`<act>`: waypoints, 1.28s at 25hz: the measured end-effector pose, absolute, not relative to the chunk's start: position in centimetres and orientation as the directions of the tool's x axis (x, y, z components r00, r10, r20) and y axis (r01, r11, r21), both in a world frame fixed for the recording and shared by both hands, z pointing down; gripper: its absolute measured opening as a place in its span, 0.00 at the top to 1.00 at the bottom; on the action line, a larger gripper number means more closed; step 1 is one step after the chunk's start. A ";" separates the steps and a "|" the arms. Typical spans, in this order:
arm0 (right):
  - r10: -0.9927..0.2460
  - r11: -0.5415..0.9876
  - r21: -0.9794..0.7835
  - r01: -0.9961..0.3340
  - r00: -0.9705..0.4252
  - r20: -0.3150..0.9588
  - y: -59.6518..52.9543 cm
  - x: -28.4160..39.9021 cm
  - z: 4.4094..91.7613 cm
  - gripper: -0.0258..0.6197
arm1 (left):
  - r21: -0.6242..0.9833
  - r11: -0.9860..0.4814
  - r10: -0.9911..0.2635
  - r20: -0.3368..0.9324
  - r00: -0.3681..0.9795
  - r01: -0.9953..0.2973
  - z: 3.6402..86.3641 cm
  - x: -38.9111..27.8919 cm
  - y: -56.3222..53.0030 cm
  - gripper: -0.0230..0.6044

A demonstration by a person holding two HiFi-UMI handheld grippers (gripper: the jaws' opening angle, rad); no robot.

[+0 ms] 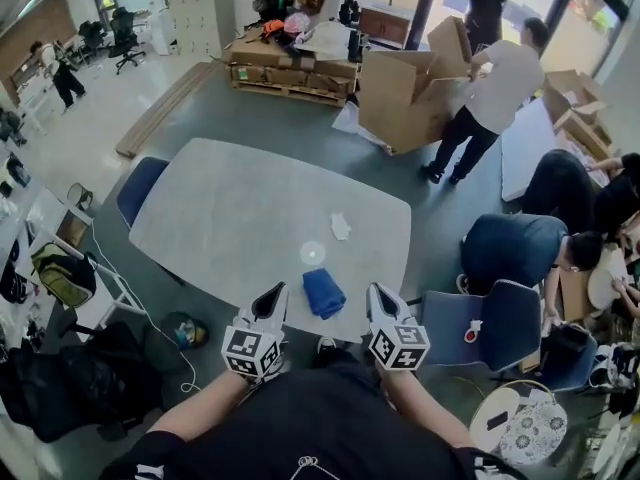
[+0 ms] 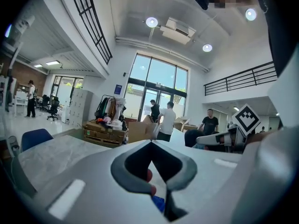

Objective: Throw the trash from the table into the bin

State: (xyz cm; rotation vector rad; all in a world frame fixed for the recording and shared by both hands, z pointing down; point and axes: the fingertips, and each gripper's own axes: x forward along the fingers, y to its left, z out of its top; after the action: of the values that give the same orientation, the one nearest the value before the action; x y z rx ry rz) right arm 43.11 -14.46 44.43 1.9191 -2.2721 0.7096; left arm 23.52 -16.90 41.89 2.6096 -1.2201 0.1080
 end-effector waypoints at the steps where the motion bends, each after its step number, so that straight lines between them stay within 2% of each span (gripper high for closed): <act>1: -0.906 0.128 -0.296 -0.947 -0.233 0.353 -15.5 43.3 44.4 0.92 | 0.199 -0.590 -0.762 0.183 0.621 -0.783 41.9 23.5 -17.7 0.96; 7: -0.870 0.225 -0.295 -0.929 -0.328 0.369 -20.7 45.1 45.8 0.92 | 0.191 -0.448 -0.855 0.193 0.481 -0.873 41.5 23.9 -21.2 0.96; 14: -0.821 0.267 -0.307 -0.913 -0.383 0.424 -26.5 45.0 48.8 0.91 | 0.201 -0.409 -0.859 0.245 0.450 -0.890 43.2 23.4 -23.3 0.96; 16: -0.806 0.266 -0.309 -0.913 -0.386 0.448 -28.3 45.1 50.9 0.88 | 0.194 -0.412 -0.858 0.246 0.450 -0.890 43.1 23.1 -23.8 0.96; 26: -0.695 0.271 -0.201 -0.941 -0.336 0.635 -38.9 45.5 65.7 0.72 | 0.179 -0.319 -0.874 0.326 0.362 -0.931 45.4 18.4 -23.6 0.96; 32: -0.589 0.215 -0.128 -0.968 -0.233 0.774 -43.0 47.0 75.9 0.70 | 0.171 -0.240 -0.863 0.413 0.291 -0.956 48.5 15.5 -23.4 0.96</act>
State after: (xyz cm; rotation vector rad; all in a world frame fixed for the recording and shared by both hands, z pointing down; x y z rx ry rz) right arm 47.02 -43.03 75.95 1.4362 -1.9080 0.8365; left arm 15.53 -23.36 48.54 2.1794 -1.6347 0.3275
